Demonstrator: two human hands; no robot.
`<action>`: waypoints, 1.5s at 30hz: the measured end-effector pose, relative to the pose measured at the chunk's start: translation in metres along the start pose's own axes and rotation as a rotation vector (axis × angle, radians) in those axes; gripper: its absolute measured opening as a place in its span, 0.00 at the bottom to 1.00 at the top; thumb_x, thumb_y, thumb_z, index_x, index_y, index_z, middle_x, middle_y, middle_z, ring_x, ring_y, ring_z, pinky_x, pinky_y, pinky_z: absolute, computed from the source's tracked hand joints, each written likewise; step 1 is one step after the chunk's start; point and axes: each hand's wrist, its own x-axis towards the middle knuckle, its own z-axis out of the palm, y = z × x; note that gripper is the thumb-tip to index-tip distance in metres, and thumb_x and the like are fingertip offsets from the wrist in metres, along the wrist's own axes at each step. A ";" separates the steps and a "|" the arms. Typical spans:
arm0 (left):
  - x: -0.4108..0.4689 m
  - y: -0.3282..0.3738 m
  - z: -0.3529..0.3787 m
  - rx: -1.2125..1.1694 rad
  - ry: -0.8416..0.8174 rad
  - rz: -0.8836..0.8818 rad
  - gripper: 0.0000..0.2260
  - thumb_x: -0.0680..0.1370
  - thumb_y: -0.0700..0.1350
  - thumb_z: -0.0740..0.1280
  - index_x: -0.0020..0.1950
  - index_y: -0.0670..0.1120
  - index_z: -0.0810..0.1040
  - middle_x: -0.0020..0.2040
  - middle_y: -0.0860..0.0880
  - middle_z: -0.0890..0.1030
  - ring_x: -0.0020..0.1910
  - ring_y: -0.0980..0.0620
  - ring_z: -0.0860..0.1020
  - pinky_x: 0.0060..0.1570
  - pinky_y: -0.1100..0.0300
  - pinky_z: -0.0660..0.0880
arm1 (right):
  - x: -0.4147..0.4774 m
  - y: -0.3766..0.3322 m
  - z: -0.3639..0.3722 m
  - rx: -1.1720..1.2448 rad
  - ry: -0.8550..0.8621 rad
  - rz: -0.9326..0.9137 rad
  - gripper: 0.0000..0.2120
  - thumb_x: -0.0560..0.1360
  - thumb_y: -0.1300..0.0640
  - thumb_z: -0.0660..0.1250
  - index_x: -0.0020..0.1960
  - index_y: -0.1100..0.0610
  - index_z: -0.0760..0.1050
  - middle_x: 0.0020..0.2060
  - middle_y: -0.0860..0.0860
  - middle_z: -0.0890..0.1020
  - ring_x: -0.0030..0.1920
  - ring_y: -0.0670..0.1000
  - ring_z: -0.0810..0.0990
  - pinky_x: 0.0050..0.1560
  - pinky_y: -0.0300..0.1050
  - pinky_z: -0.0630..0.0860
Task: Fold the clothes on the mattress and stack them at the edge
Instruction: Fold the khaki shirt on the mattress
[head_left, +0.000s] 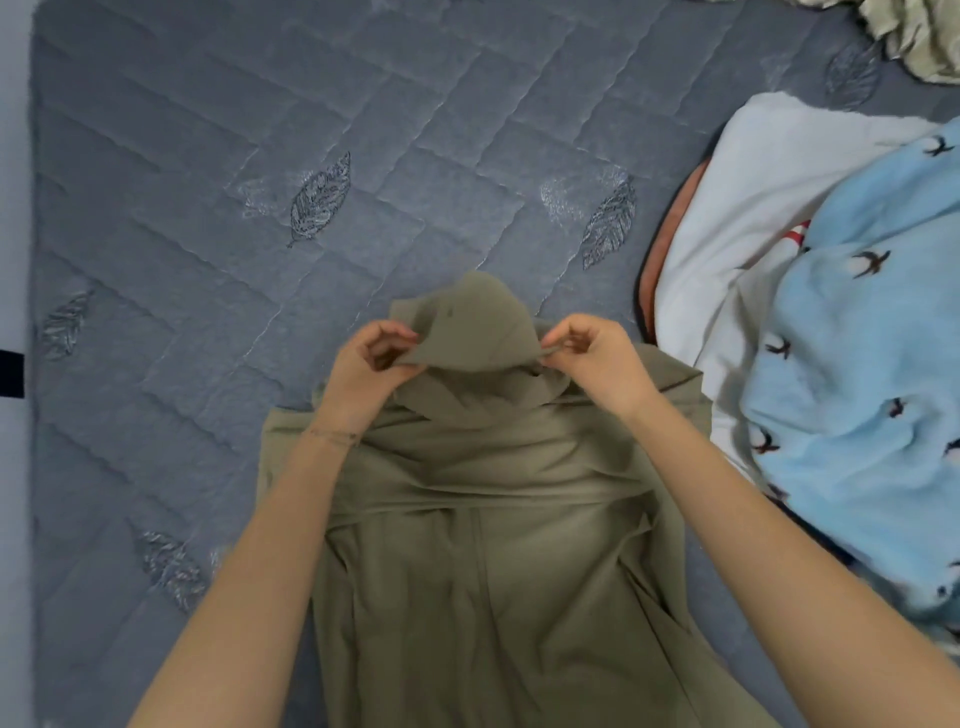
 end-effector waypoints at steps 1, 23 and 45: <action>-0.013 -0.009 0.001 0.029 -0.042 -0.011 0.19 0.69 0.24 0.68 0.51 0.45 0.74 0.41 0.49 0.76 0.40 0.66 0.76 0.52 0.69 0.72 | -0.012 0.008 0.001 -0.018 -0.026 0.007 0.18 0.69 0.78 0.67 0.36 0.55 0.74 0.30 0.46 0.80 0.32 0.38 0.76 0.41 0.33 0.72; -0.116 -0.088 0.073 1.035 -0.074 0.332 0.27 0.79 0.60 0.58 0.77 0.58 0.56 0.79 0.47 0.52 0.77 0.44 0.49 0.73 0.41 0.43 | -0.133 0.115 0.069 -0.881 -0.011 -0.045 0.30 0.77 0.40 0.61 0.75 0.49 0.62 0.76 0.52 0.60 0.77 0.54 0.51 0.76 0.53 0.45; -0.314 -0.196 0.083 1.136 -0.091 0.030 0.33 0.79 0.62 0.56 0.78 0.57 0.42 0.79 0.48 0.40 0.77 0.46 0.39 0.74 0.41 0.41 | -0.289 0.191 -0.016 -1.081 -0.169 0.163 0.40 0.75 0.37 0.62 0.78 0.43 0.44 0.78 0.51 0.42 0.78 0.56 0.42 0.75 0.57 0.41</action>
